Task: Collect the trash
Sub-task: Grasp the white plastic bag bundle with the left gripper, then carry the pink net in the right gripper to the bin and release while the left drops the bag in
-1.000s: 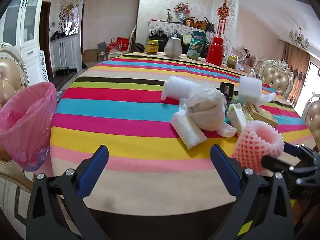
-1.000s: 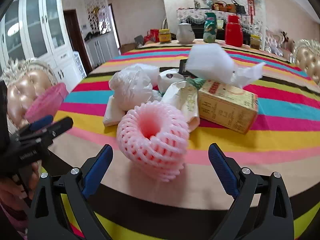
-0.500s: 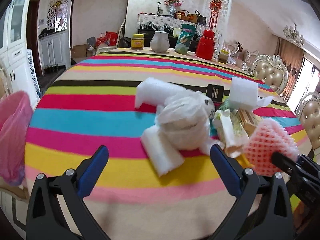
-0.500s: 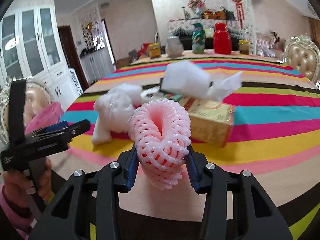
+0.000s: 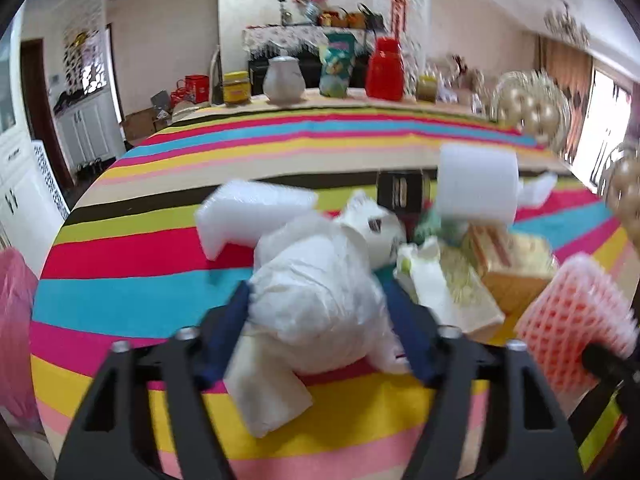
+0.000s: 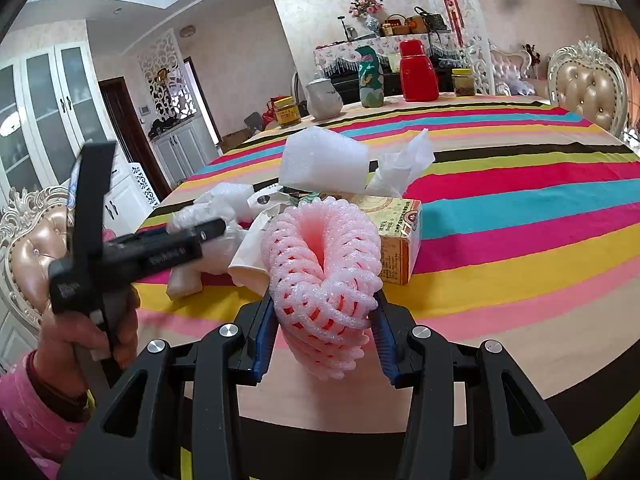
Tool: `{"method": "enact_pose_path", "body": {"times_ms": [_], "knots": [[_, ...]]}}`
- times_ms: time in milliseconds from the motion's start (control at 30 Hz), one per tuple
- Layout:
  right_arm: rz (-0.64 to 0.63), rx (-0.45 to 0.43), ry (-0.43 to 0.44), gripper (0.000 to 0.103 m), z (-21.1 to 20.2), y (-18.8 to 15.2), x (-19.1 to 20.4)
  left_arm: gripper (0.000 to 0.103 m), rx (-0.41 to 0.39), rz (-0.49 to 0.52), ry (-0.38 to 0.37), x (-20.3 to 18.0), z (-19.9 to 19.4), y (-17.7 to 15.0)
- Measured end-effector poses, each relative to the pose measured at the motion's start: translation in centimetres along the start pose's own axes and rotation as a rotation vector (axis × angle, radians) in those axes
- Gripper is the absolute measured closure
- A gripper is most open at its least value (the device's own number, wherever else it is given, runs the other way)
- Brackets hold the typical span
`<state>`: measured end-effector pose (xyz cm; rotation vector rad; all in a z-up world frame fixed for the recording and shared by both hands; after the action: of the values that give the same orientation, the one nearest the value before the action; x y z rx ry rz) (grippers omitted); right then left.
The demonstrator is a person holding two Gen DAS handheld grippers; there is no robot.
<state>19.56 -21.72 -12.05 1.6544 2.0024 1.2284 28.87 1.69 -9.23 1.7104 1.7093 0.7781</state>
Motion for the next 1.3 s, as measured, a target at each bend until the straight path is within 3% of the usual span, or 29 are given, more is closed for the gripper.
{"method": "enact_pose_path", "body": {"times_ms": [100, 467, 1300], "knots": [[0.002, 0.000, 0.002, 0.060, 0.0, 0.0, -0.1, 0.068, -0.010, 0.010, -0.018, -0.2, -0.3, -0.6], [-0.019, -0.018, 0.036, 0.060, -0.2, 0.1, 1.5, 0.069, -0.140, -0.029, -0.051, 0.9, -6.2, -1.2], [-0.161, -0.018, 0.106, 0.060, 1.8, 0.7, 11.4, 0.069, -0.221, -0.164, -0.031, 9.5, -12.5, -4.2]]}}
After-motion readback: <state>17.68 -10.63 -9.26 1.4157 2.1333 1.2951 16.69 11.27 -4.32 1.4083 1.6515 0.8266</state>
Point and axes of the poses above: each gripper's, at about its wrist camera, not at the fingertips, and z roughly the way its jaws point, x to its left, y to its top, the point moved 7 cm from there along z, roughly the way its jaws point, and after that the axes turned 1 degree about -y, right-handed, at the moved point
